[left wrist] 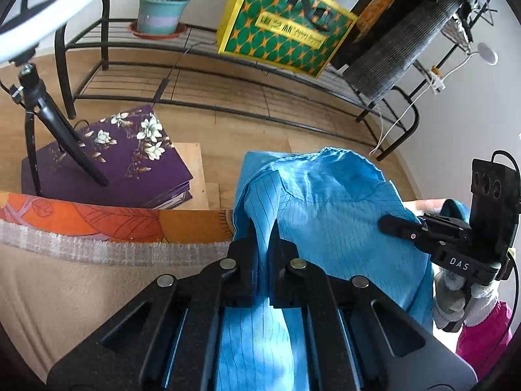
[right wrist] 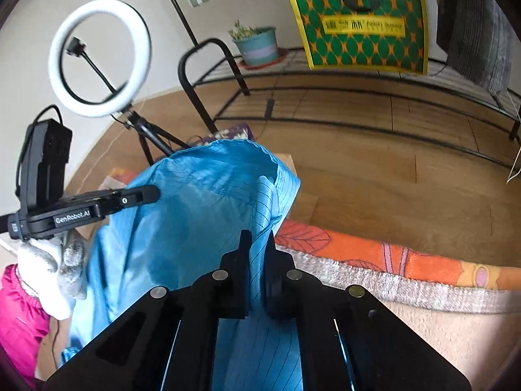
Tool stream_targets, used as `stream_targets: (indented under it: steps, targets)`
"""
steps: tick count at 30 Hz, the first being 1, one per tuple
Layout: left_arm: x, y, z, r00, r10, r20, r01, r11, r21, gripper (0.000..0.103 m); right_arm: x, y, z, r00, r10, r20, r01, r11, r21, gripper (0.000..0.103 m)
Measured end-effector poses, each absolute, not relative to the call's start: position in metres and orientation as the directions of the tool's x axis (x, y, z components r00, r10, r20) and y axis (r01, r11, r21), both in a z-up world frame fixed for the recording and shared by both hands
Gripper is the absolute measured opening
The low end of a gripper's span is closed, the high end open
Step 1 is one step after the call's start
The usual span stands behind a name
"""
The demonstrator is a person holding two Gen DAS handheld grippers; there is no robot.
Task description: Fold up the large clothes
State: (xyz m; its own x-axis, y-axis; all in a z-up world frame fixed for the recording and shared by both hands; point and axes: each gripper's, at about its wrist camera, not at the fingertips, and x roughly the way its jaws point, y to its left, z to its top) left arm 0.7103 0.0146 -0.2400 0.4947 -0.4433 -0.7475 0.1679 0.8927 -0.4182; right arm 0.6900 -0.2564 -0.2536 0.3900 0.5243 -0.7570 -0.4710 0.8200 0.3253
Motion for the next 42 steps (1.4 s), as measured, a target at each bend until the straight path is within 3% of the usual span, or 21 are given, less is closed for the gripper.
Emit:
stream_targets:
  steps: [16, 26, 33, 42]
  targets:
    - [0.582, 0.019, -0.123, 0.566, -0.506, -0.650, 0.279, 0.860, -0.427, 0.000, 0.575, -0.257, -0.142, 0.466, 0.557, -0.688, -0.528, 0.799, 0.290, 0.003]
    - [0.465, 0.022, -0.081, 0.586, -0.520, -0.621, 0.321, 0.853, -0.412, 0.000, 0.468, -0.254, -0.103, 0.461, 0.583, -0.669, -0.578, 0.769, 0.272, 0.002]
    - [0.375, 0.031, -0.085, 0.578, -0.541, -0.611, 0.316, 0.838, -0.444, 0.000, 0.383, -0.255, -0.117, 0.438, 0.574, -0.691, -0.591, 0.763, 0.260, 0.002]
    - [0.281, 0.022, -0.139, 0.512, -0.537, -0.670, 0.310, 0.843, -0.440, 0.000, 0.296, -0.255, -0.167, 0.371, 0.547, -0.750, -0.604, 0.756, 0.253, 0.002]
